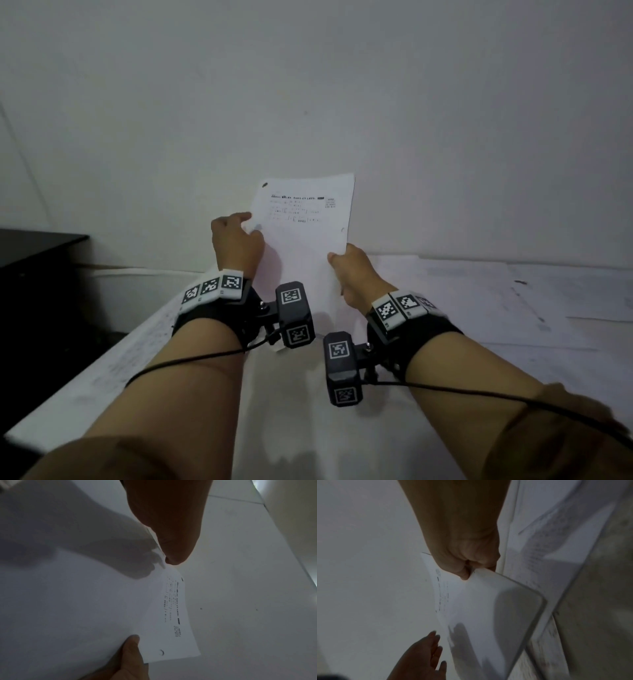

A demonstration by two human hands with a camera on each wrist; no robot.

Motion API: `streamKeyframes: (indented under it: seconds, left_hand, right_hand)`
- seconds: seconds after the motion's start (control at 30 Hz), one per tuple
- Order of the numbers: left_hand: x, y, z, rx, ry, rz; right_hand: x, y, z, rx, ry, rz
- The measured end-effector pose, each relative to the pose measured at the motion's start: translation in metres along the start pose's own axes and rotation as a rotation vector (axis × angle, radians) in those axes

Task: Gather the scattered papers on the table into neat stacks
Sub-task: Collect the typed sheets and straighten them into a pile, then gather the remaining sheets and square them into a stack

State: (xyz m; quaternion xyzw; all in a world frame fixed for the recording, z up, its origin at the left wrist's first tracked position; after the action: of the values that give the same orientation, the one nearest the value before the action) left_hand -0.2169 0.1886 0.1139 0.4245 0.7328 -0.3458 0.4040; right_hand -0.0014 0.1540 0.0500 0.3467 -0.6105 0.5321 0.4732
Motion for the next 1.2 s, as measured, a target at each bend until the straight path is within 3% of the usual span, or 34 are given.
streamKeyframes:
  seconds: [0.13, 0.27, 0.53, 0.73, 0.9, 1.07, 1.2]
  left_hand:
    - [0.031, -0.038, -0.001, 0.032, -0.054, -0.062]
    - [0.059, -0.064, 0.004, 0.064, -0.119, -0.149]
    - [0.114, -0.066, 0.021, 0.215, -0.300, -0.312]
    - [0.146, -0.050, 0.039, 0.376, -0.421, -0.520]
    - [0.142, -0.035, 0.031, 0.424, -0.338, -0.540]
    - [0.121, 0.006, 0.032, 0.416, -0.275, -0.333]
    - [0.094, 0.066, 0.054, 0.514, -0.194, -0.229]
  right_hand:
    - [-0.010, 0.080, 0.011, 0.189, 0.129, -0.127]
    - [-0.018, 0.128, 0.029, 0.248, 0.228, -0.068]
    - [-0.039, 0.166, 0.043, 0.298, 0.275, -0.005]
    - [-0.046, 0.171, 0.057, 0.484, 0.337, -0.100]
    - [-0.055, 0.142, 0.044, 0.565, 0.309, 0.163]
    - [-0.060, 0.059, 0.013, 0.297, 0.242, 0.332]
    - [-0.075, -0.001, 0.002, 0.179, 0.263, 0.423]
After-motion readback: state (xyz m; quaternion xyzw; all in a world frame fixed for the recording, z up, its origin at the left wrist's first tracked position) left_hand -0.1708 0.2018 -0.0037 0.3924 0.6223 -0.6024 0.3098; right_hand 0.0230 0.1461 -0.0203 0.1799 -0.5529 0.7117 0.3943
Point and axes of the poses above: each hand's wrist, its own z-axis away from the middle knuckle, its own y-axis out of the palm, x = y × z, the point moved 10 cm from there along -z, towards the middle knuckle, and after that the axes turned 15 degrees about z, right-handed, at the moved point
